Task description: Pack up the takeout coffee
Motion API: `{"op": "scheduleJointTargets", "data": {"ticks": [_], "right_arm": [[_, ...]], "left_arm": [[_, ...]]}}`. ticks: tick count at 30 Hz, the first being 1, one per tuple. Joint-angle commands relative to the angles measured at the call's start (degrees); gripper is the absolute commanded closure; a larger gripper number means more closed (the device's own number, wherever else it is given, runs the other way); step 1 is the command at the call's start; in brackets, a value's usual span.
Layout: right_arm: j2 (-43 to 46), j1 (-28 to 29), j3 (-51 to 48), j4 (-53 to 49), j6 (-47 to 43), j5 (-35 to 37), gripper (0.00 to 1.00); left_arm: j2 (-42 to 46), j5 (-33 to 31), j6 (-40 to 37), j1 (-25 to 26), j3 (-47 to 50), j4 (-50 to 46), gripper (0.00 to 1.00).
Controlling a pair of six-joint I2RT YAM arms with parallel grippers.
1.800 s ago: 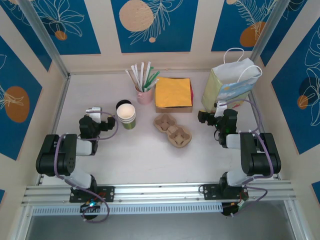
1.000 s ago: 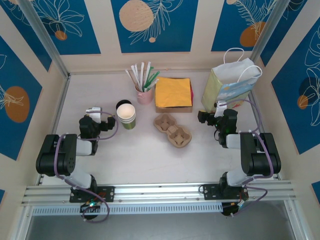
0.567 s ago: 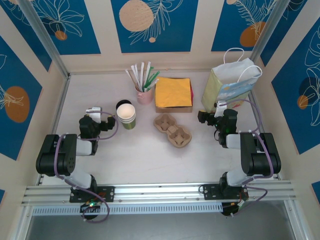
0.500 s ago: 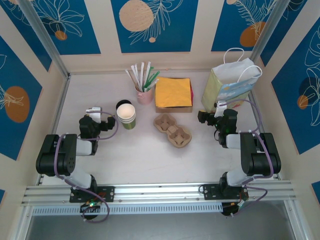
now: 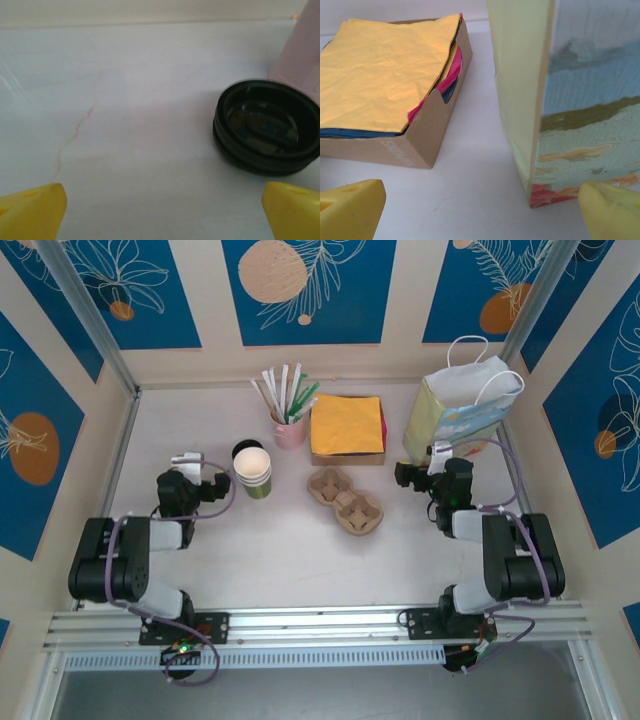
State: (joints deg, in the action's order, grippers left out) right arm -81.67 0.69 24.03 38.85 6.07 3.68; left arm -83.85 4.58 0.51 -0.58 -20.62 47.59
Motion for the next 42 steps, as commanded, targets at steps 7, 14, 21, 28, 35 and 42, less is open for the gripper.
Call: {"op": "scheduleJointTargets", "data": {"ticks": [7, 14, 21, 28, 35, 42], "right_arm": [[18.97, 0.51, 2.57, -21.48, 12.27, 8.97, 0.01], [33.54, -2.07, 5.87, -41.99, 33.67, 15.63, 0.01], [37.27, -1.77, 8.98, -44.36, 31.24, 5.47, 0.01], [30.52, 5.56, 20.23, -57.13, 23.92, -1.63, 0.01], [26.72, 19.51, 25.80, -61.68, 20.07, 1.35, 0.01], [22.43, 29.35, 31.41, -64.78, 16.56, 6.42, 0.01]], "left_arm": [[18.74, -14.37, 15.79, 0.31, -18.90, -48.20, 0.00], [18.81, -6.13, 25.77, 0.18, -35.08, -76.15, 0.00], [22.06, 5.78, 35.00, 0.42, -36.92, -78.27, 0.00], [14.84, 4.13, 33.85, 5.98, -46.64, -92.49, 0.10], [3.92, -2.82, 29.91, 14.68, -56.85, -102.18, 0.22], [-4.00, -5.84, 29.06, 18.75, -62.73, -105.89, 0.42]]}}
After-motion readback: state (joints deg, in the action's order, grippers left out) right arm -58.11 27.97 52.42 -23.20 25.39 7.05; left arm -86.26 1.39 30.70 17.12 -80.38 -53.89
